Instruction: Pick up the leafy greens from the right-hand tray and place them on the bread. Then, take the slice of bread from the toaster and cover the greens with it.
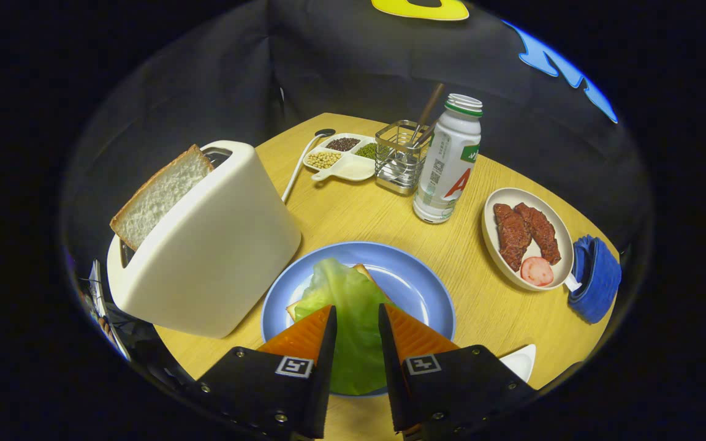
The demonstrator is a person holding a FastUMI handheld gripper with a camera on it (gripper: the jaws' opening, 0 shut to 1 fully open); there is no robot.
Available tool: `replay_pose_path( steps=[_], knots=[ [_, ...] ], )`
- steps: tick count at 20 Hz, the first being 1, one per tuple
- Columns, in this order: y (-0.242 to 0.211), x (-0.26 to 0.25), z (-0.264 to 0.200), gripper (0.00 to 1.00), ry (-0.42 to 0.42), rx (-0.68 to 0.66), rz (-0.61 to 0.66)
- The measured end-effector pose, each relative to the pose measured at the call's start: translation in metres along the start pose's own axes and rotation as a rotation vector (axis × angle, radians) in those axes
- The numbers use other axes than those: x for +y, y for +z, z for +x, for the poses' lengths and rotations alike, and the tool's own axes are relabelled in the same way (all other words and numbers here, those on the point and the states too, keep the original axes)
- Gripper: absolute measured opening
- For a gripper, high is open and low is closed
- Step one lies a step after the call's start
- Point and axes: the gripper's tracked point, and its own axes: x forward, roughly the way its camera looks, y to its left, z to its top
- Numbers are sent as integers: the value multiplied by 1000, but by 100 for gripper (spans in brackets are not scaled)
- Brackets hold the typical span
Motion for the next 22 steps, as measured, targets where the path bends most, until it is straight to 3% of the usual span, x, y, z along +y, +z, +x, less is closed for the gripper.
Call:
replay_pose_path(
  steps=[8, 14, 22],
  knots=[
    [-1, 2, -24, 42, -57, -98, 1],
    [8, 32, -57, 42, -116, -400, 22],
    [17, 98, -100, 41, -115, -691, 47]
  ],
)
